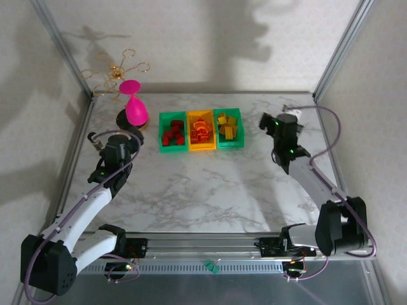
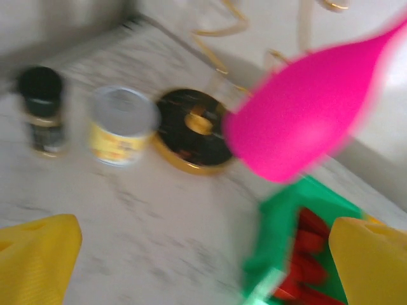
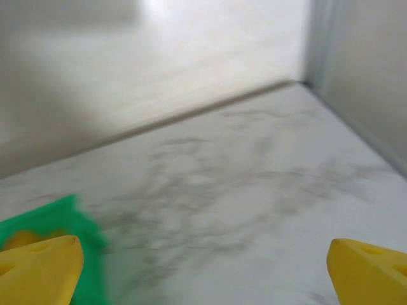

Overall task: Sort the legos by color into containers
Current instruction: Reset both arms

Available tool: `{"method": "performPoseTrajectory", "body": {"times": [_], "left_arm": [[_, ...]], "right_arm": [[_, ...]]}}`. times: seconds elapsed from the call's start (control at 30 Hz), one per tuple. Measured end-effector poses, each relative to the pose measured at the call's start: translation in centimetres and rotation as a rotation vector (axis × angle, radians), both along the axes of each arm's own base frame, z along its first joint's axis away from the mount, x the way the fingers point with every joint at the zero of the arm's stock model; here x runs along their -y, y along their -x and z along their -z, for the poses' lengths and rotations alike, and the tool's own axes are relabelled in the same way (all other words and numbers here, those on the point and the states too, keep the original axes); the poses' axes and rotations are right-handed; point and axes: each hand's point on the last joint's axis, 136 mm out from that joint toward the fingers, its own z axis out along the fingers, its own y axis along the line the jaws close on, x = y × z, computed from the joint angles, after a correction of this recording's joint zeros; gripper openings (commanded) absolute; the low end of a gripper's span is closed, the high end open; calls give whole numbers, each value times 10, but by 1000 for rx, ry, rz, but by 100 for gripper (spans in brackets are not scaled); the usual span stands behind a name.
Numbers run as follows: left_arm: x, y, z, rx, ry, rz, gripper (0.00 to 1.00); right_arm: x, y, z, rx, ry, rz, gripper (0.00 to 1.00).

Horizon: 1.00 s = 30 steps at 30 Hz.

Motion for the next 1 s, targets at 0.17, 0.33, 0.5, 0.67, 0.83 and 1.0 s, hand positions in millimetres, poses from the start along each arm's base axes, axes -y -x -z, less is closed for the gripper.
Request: {"method": "performPoseTrajectory", "body": {"times": [0.17,0.33,0.5,0.67,0.83,1.0], "left_arm": [[-56,17,49,-67,-160,-183,100],[-72,30,109,-150,-238,-182,100],[-60,10,96,-25,-258,-103,100],[-47,-1,83,105,-278,-32,100],[-23,-7,100,97,-321,92,99],[-17,-19,87,134,-331,117,99]], "right_arm": [[66,48,70,-66,32,201,99],[79,61,115,-103,64,227,99],[64,40,116,-17,90,97,98],[47,30,111,89,98,-56,99],[32,42,127,85,113,-150,99],[25,38,113,142,133,-179,99]]}}
